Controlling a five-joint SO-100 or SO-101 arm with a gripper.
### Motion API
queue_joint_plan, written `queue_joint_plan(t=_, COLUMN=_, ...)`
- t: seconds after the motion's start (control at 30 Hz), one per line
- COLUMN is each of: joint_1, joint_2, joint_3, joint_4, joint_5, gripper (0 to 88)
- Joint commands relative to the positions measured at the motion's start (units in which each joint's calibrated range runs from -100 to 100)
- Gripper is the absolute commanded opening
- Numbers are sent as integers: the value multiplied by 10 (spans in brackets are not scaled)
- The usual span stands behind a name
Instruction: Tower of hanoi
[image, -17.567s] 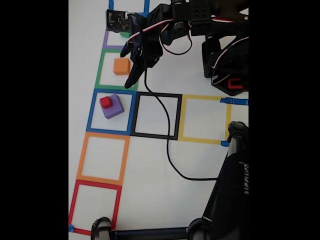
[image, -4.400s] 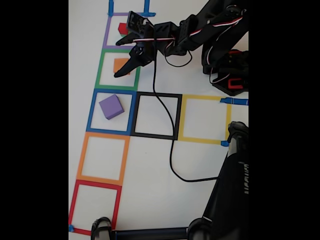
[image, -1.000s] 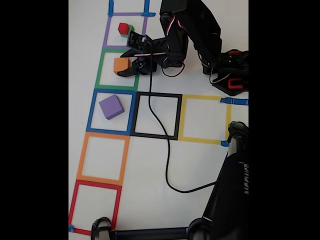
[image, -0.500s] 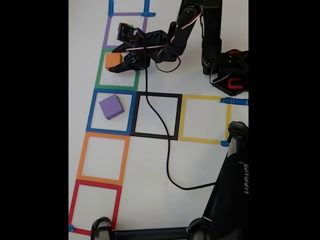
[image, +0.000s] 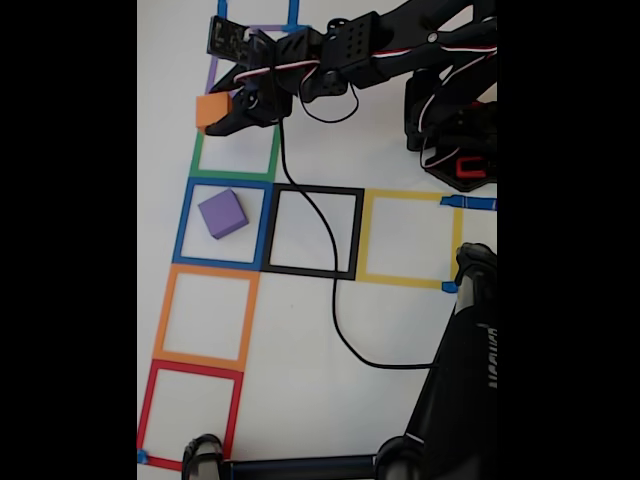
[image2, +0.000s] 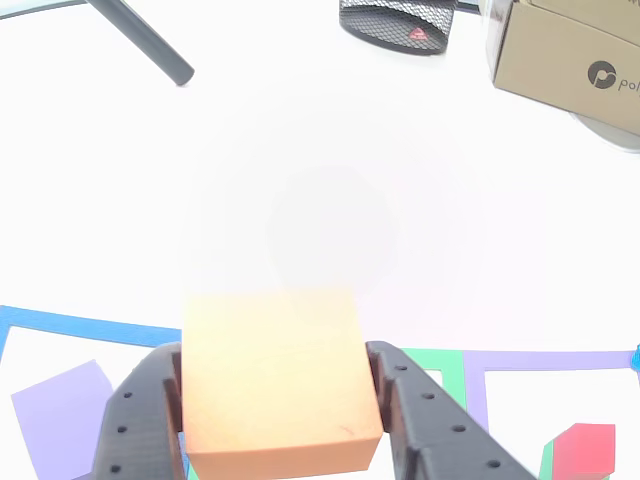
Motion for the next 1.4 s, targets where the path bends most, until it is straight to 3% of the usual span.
queue_joint_plan(t=0.0, joint_1=-25, joint_2=-77, joint_3=-98, joint_4=132, joint_5=0, gripper=73)
queue_joint_plan(t=0.4, joint_1=-114, joint_2=-86, joint_3=-485, joint_4=526, joint_5=0, gripper=67)
queue_joint_plan(t=0.73, joint_1=-199, joint_2=-62, joint_3=-750, joint_4=751, joint_5=0, gripper=64)
queue_joint_plan(t=1.03, joint_1=-222, joint_2=-65, joint_3=-748, joint_4=798, joint_5=0, gripper=60)
queue_joint_plan(t=1.37, joint_1=-220, joint_2=-109, joint_3=-529, joint_4=675, joint_5=0, gripper=60)
